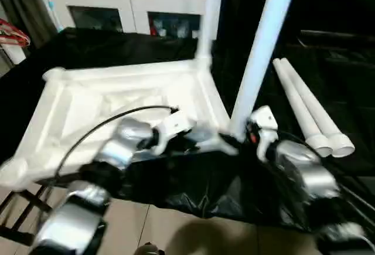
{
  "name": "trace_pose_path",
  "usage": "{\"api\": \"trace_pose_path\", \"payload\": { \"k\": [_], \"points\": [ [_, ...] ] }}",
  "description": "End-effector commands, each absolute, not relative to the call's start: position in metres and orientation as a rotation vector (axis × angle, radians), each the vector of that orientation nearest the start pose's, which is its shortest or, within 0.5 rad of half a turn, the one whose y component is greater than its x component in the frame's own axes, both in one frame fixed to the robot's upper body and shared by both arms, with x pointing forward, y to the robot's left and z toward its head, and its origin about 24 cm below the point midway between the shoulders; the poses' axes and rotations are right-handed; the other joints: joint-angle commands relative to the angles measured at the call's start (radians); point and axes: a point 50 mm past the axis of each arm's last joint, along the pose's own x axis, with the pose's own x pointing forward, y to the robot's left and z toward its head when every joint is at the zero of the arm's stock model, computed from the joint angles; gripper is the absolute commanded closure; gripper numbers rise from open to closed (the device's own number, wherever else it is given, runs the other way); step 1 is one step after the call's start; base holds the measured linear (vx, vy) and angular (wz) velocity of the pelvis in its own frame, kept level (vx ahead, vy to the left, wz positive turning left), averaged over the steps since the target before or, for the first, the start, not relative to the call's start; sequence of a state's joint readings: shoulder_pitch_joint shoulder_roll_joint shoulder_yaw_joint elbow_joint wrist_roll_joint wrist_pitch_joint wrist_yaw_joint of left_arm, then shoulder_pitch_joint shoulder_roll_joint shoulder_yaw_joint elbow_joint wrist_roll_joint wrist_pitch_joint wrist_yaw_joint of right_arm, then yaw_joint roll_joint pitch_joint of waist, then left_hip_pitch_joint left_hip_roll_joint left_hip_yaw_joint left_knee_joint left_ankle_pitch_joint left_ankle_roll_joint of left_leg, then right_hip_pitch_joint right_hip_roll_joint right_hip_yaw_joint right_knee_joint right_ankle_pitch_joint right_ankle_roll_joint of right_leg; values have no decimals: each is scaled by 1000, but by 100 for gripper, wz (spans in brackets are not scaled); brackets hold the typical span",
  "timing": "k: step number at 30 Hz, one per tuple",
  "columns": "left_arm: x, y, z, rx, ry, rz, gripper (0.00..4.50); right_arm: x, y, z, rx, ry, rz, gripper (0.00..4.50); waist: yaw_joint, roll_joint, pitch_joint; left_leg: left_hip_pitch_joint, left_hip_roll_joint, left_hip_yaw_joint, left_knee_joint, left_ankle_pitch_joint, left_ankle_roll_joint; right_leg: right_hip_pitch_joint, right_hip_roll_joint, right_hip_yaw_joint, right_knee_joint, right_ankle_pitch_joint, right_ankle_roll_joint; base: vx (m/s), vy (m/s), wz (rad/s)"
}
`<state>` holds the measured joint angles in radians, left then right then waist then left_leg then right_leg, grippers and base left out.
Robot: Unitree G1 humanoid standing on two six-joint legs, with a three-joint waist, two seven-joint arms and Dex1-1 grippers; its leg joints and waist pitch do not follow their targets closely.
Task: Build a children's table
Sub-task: Rotate leg to tighten
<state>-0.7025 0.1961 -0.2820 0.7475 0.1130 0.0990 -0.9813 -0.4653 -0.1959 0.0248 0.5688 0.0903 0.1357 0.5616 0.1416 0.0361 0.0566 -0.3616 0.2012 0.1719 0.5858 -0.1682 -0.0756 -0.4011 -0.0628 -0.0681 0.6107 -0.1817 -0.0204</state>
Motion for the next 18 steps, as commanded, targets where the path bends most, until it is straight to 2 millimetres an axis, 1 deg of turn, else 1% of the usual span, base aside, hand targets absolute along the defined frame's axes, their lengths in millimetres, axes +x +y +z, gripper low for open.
{"api": "trace_pose_path", "payload": {
  "k": [1, 2, 3, 4, 5, 6, 7, 8, 9, 10, 12, 14, 15, 17, 18],
  "points": [
    [343, 52, 70, 402, 280, -1173, 450, 324, -113, 16, -41, 343, 595, 175, -5, -2, -66, 8, 23, -15, -73, -271, -4, 45, -83, 44, -92, -335, -156, 0, 0, 0],
    [343, 47, 71, 403, 272, -1162, 450, 328, -111, 16, -20, 340, 536, 175, -6, -2, -69, 9, 24, -13, -71, -262, -3, 43, -84, 46, -90, -309, -163, 0, 0, 0],
    [343, 42, 71, 403, 264, -1147, 450, 332, -109, 16, 8, 336, 488, 175, -6, -2, -69, 9, 24, -13, -71, -262, -3, 43, -84, 46, -90, -309, -163, 0, 0, 0],
    [343, 38, 71, 401, 258, -1139, 450, 335, -107, 17, 30, 331, 458, 175, -7, 0, -71, 8, 24, -13, -70, -253, -2, 46, -83, 46, -87, -286, -169, 0, 0, 0],
    [342, 34, 71, 405, 250, -1137, 450, 338, -104, 17, 44, 320, 435, 175, -5, 3, -75, 7, 24, -12, -67, -234, 1, 46, -85, 47, -83, -246, -178, 0, 0, 0],
    [341, 31, 71, 411, 244, -1142, 450, 339, -102, 18, 55, 312, 431, 120, -5, 1, -76, 3, 22, -10, -65, -215, 9, 50, -84, 46, -81, -211, -184, 0, 0, 0],
    [341, 30, 71, 414, 242, -1146, 450, 340, -100, 18, 60, 312, 436, 106, -3, 0, -77, 2, 22, -10, -64, -205, 15, 51, -83, 46, -78, -192, -186, 0, 0, 0],
    [339, 28, 70, 429, 239, -1159, 450, 340, -97, 19, 86, 314, 463, 100, -3, 1, -78, -2, 22, -10, -63, -182, 30, 53, -80, 45, -72, -138, -195, 0, 0, 0],
    [338, 28, 69, 435, 239, -1166, 450, 339, -96, 19, 101, 313, 479, 100, -4, 2, -77, -2, 23, -10, -63, -186, 34, 53, -80, 44, -73, -137, -196, 0, 0, 0],
    [338, 28, 69, 436, 239, -1167, 450, 339, -96, 19, 103, 313, 483, 87, -3, 2, -76, 0, 23, -10, -64, -191, 36, 53, -80, 44, -74, -141, -197, 0, 0, 0],
    [336, 31, 67, 448, 245, -1181, 450, 339, -97, 20, 87, 303, 506, 62, -3, 1, -73, 1, 24, -10, -66, -215, 34, 52, -82, 44, -79, -185, -193, 0, 0, 0],
    [335, 35, 65, 458, 249, -1186, 450, 339, -100, 19, 60, 298, 529, 57, -4, 1, -72, 3, 25, -10, -68, -236, 30, 52, -83, 44, -82, -221, -186, 0, 0, 0],
    [334, 40, 64, 467, 250, -1206, 450, 338, -104, 20, 47, 290, 562, 57, -4, 1, -73, 2, 26, -11, -69, -238, 28, 53, -85, 44, -82, -226, -184, 0, 0, 0],
    [332, 44, 62, 472, 254, -1232, 450, 336, -108, 22, 39, 281, 612, 57, -7, 2, -73, 0, 26, -11, -69, -233, 31, 53, -83, 45, -81, -211, -186, 0, 0, 0],
    [331, 46, 62, 473, 256, -1243, 450, 335, -109, 23, 32, 276, 638, 57, -7, -1, -74, 0, 25, -10, -67, -226, 37, 55, -81, 43, -79, -195, -191, 0, 0, 0]
  ]
}}
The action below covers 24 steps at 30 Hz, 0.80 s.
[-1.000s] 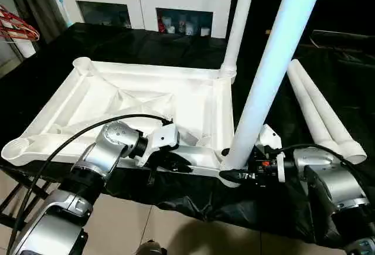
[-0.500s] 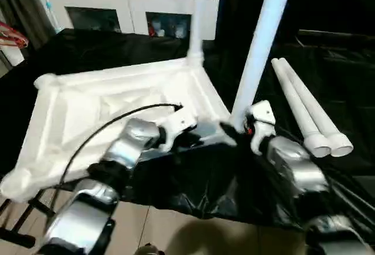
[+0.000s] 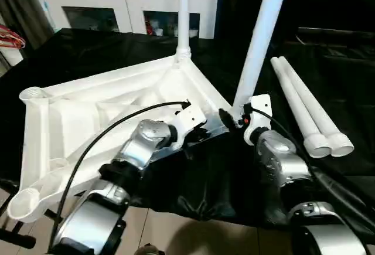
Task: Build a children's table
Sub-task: Rotate leg to tighten
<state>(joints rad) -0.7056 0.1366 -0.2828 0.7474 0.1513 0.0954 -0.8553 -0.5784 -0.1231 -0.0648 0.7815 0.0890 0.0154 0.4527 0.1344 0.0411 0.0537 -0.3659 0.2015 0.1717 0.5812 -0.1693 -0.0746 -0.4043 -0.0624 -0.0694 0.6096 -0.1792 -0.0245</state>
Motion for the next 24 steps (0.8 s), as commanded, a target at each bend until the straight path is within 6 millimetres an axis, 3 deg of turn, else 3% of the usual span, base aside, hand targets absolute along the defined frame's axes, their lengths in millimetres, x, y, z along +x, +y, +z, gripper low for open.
{"api": "trace_pose_path", "payload": {
  "k": [1, 4, 9, 11, 17, 24],
  "points": [
    [329, 50, 61, 481, 257, -1273, 450, 333, -113, 25, 7, 263, 702, 57, 1, -6, -71, 3, 26, -9, -62, -214, 43, 59, -82, 46, -77, -183, -190, 0, 0, 0],
    [327, 57, 60, 481, 263, -1311, 450, 327, -120, 28, -12, 255, 802, 57, 8, -7, -72, 3, 27, -7, -58, -199, 58, 60, -81, 45, -75, -164, -194, 0, 0, 0],
    [322, 80, 62, 481, 288, -1405, 450, 304, -136, 38, -86, 260, 1113, 57, 14, -12, -67, 6, 32, -6, -62, -233, 62, 54, -81, 45, -82, -257, -179, 0, 0, 0],
    [322, 83, 62, 484, 292, -1413, 450, 301, -137, 39, -94, 264, 1144, 57, 18, -14, -63, 7, 32, -6, -63, -242, 64, 51, -82, 46, -86, -292, -166, 0, 0, 0],
    [321, 109, 67, 496, 330, -1479, 450, 276, -142, 42, -160, 327, 1404, 57, 19, -15, -65, 4, 33, -7, -63, -234, 64, 50, -83, 47, -85, -305, -161, 0, 0, 0],
    [321, 119, 71, 494, 341, -1510, 450, 268, -139, 44, -152, 350, 1473, 91, 23, -12, -66, 5, 33, -8, -63, -227, 55, 49, -82, 46, -84, -291, -171, 0, 0, 0]
  ]
}}
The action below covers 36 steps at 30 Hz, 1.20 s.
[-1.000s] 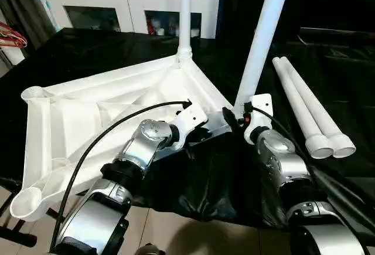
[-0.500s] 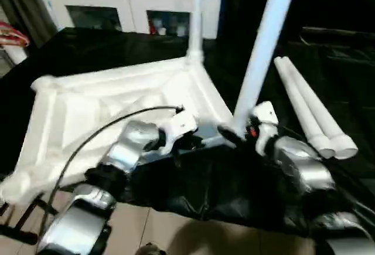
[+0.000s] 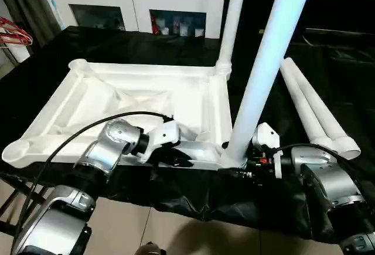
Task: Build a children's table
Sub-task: Rotate leg to tighten
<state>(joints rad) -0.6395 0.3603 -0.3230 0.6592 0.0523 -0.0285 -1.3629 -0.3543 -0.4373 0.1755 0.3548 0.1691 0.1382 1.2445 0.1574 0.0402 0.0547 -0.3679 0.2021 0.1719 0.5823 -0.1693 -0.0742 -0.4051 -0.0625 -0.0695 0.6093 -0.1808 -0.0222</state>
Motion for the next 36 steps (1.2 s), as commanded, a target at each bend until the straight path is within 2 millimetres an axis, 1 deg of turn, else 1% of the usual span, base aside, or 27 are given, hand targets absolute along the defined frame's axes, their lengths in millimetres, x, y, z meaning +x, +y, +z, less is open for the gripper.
{"api": "trace_pose_path", "payload": {
  "k": [1, 3, 6, 8, 11, 12, 13, 14, 16, 17, 19, 20, 22, 23, 24, 25, 26, 27, 28, 29, 30, 31, 32, 33, 34, 35, 36],
  "points": [
    [321, 120, 72, 493, 342, -1516, 450, 267, -138, 44, -151, 352, 1475, 100, 1, -11, -67, 7, 32, -8, -64, -225, 54, 51, -83, 46, -83, -288, -173, 0, 0, 0],
    [321, 120, 72, 492, 343, -1518, 450, 267, -138, 43, -148, 353, 1475, 123, 3, -12, -68, 8, 32, -8, -64, -224, 53, 50, -84, 47, -83, -284, -174, 0, 0, 0],
    [320, 121, 71, 488, 345, -1522, 450, 265, -136, 42, -141, 355, 1474, 133, 6, -12, -68, 7, 32, -8, -63, -218, 52, 50, -84, 47, -82, -283, -172, 0, 0, 0],
    [319, 121, 71, 483, 346, -1518, 450, 264, -135, 41, -137, 358, 1477, 157, 10, -13, -68, 7, 33, -9, -64, -216, 52, 50, -84, 47, -81, -280, -170, 0, 0, 0],
    [320, 121, 70, 470, 342, -1504, 450, 264, -134, 40, -134, 357, 1472, 170, 11, -11, -70, 6, 33, -9, -63, -212, 51, 51, -85, 46, -79, -268, -174, 0, 0, 0],
    [322, 118, 71, 438, 331, -1464, 450, 269, -132, 40, -111, 324, 1416, 173, 12, -11, -69, 6, 32, -8, -62, -212, 51, 50, -84, 47, -80, -269, -174, 0, 0, 0],
    [322, 118, 71, 438, 331, -1464, 450, 269, -132, 40, -111, 324, 1416, 174, 12, -11, -69, 7, 32, -8, -63, -213, 49, 50, -85, 46, -80, -274, -174, 0, 0, 0],
    [325, 114, 71, 412, 321, -1426, 450, 274, -129, 41, -80, 292, 1351, 175, 11, -10, -69, 7, 33, -9, -63, -216, 45, 49, -85, 47, -80, -274, -176, 0, 0, 0],
    [328, 111, 71, 411, 317, -1387, 450, 280, -127, 40, -72, 281, 1279, 175, 8, -11, -69, 7, 31, -9, -64, -220, 40, 51, -85, 45, -81, -284, -174, 0, 0, 0],
    [328, 111, 71, 411, 317, -1387, 450, 280, -127, 40, -72, 281, 1279, 176, 3, -9, -67, 6, 30, -10, -65, -227, 33, 49, -84, 45, -83, -297, -171, 0, 0, 0],
    [331, 107, 70, 419, 316, -1346, 450, 286, -125, 36, -71, 277, 1187, 176, -2, -9, -68, 7, 30, -11, -66, -227, 27, 50, -85, 46, -83, -300, -166, 0, 0, 0],
    [333, 105, 70, 423, 315, -1327, 450, 290, -124, 34, -69, 276, 1139, 176, -8, -9, -68, 7, 28, -11, -66, -229, 23, 49, -85, 45, -84, -296, -169, 0, 0, 0],
    [337, 92, 69, 424, 314, -1273, 450, 301, -119, 25, -70, 305, 969, 177, -17, -9, -64, 8, 25, -10, -67, -233, 16, 47, -84, 44, -87, -324, -163, 0, 0, 0],
    [339, 85, 69, 419, 310, -1249, 450, 305, -117, 22, -70, 316, 905, 177, -21, -9, -65, 11, 24, -11, -68, -245, 6, 48, -84, 43, -90, -355, -157, 0, 0, 0],
    [339, 85, 69, 419, 310, -1249, 450, 305, -117, 22, -70, 316, 905, 177, -21, -10, -64, 13, 24, -12, -68, -250, 6, 48, -85, 43, -92, -364, -153, 0, 0, 0],
    [341, 77, 69, 413, 303, -1217, 450, 310, -115, 18, -62, 327, 837, 177, -20, -10, -65, 14, 24, -11, -68, -250, 8, 48, -85, 44, -93, -363, -151, 0, 0, 0],
    [344, 66, 70, 409, 288, -1170, 450, 315, -110, 16, -44, 332, 758, 177, -20, -11, -66, 11, 26, -10, -67, -237, 11, 48, -86, 47, -89, -333, -157, 0, 0, 0],
    [346, 57, 71, 404, 278, -1136, 450, 320, -106, 14, -29, 340, 693, 178, -23, -8, -66, 16, 25, -10, -67, -246, 3, 45, -83, 46, -89, -325, -165, 0, 0, 0],
    [347, 51, 71, 402, 272, -1116, 450, 322, -103, 13, -19, 346, 654, 178, -24, -9, -66, 15, 24, -10, -68, -245, 1, 47, -82, 47, -88, -319, -164, 0, 0, 0],
    [347, 45, 72, 402, 263, -1096, 450, 326, -99, 13, -17, 347, 604, 178, -22, -7, -68, 15, 25, -12, -67, -241, 1, 49, -85, 47, -87, -304, -166, 0, 0, 0],
    [347, 40, 71, 407, 258, -1093, 450, 329, -96, 13, -12, 344, 567, 178, -23, -7, -66, 14, 25, -10, -67, -242, 3, 47, -84, 48, -89, -300, -166, 0, 0, 0],
    [346, 39, 71, 408, 257, -1092, 450, 330, -96, 13, -12, 343, 563, 178, -25, -7, -67, 15, 24, -10, -66, -243, 3, 47, -84, 48, -88, -296, -168, 0, 0, 0],
    [345, 32, 70, 409, 253, -1090, 450, 334, -92, 15, -12, 328, 530, 178, -22, -9, -70, 13, 23, -10, -66, -233, 7, 51, -85, 47, -87, -286, -163, 0, 0, 0],
    [345, 32, 70, 409, 253, -1090, 450, 334, -92, 15, -12, 328, 530, 178, -22, -8, -70, 12, 23, -9, -65, -222, 13, 50, -84, 48, -85, -262, -166, 0, 0, 0],
    [344, 29, 70, 420, 246, -1103, 450, 337, -90, 17, 4, 316, 502, 178, -21, -10, -71, 10, 22, -8, -64, -219, 20, 52, -84, 48, -84, -249, -166, 0, 0, 0],
    [344, 29, 70, 420, 246, -1103, 450, 337, -90, 17, 4, 316, 502, 143, -22, -10, -70, 8, 21, -8, -64, -218, 22, 52, -84, 48, -83, -249, -167, 0, 0, 0],
    [343, 28, 69, 425, 246, -1108, 450, 338, -90, 18, 20, 313, 492, 143, -21, -11, -71, 9, 22, -9, -65, -216, 24, 53, -84, 47, -84, -253, -164, 0, 0, 0]
  ]
}}
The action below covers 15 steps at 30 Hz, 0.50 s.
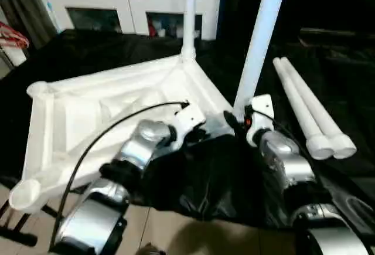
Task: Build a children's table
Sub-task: Rotate leg to tighten
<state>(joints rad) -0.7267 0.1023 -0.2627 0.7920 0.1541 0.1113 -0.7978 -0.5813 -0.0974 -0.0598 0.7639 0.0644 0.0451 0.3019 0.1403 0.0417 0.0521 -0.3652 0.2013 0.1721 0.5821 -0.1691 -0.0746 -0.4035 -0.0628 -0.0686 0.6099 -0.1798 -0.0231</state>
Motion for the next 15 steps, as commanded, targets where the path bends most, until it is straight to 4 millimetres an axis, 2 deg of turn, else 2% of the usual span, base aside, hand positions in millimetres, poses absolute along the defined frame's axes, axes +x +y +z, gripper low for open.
{"api": "trace_pose_path", "payload": {
  "k": [1, 4, 6, 8, 10, 12, 13, 15],
  "points": [
    [342, 28, 68, 436, 245, -1121, 450, 339, -90, 18, 44, 310, 488, 108, -4, -10, -68, 5, 24, -10, -65, -216, 27, 51, -85, 46, -84, -251, -164, 0, 0, 0],
    [341, 30, 66, 448, 247, -1134, 450, 339, -91, 18, 67, 309, 494, 102, -5, -13, -66, 7, 25, -10, -68, -233, 28, 49, -83, 46, -86, -261, -165, 0, 0, 0],
    [341, 31, 65, 451, 248, -1134, 450, 339, -93, 19, 62, 302, 490, 78, -5, -12, -65, 8, 26, -10, -69, -243, 27, 49, -85, 46, -88, -280, -162, 0, 0, 0],
    [342, 34, 64, 461, 252, -1125, 450, 341, -101, 24, 48, 258, 462, 60, -4, -10, -65, 8, 25, -10, -68, -244, 26, 48, -86, 47, -89, -292, -155, 0, 0, 0],
    [344, 37, 63, 468, 256, -1111, 450, 341, -110, 31, 73, 213, 450, 60, -3, -8, -65, 7, 25, -10, -69, -240, 27, 49, -84, 48, -88, -281, -151, 0, 0, 0],
    [345, 39, 62, 470, 260, -1103, 450, 337, -123, 37, 81, 174, 441, 60, 2, -11, -66, 9, 26, -9, -68, -236, 35, 48, -82, 49, -88, -259, -147, 0, 0, 0],
    [345, 39, 61, 469, 260, -1101, 450, 335, -128, 39, 83, 160, 441, 60, 6, -9, -67, 8, 26, -10, -67, -226, 40, 50, -82, 49, -85, -235, -150, 0, 0, 0],
    [345, 40, 60, 468, 263, -1101, 450, 331, -135, 43, 84, 135, 446, 60, 5, -10, -67, 4, 26, -10, -68, -224, 42, 51, -82, 47, -86, -231, -154, 0, 0, 0]
  ]
}}
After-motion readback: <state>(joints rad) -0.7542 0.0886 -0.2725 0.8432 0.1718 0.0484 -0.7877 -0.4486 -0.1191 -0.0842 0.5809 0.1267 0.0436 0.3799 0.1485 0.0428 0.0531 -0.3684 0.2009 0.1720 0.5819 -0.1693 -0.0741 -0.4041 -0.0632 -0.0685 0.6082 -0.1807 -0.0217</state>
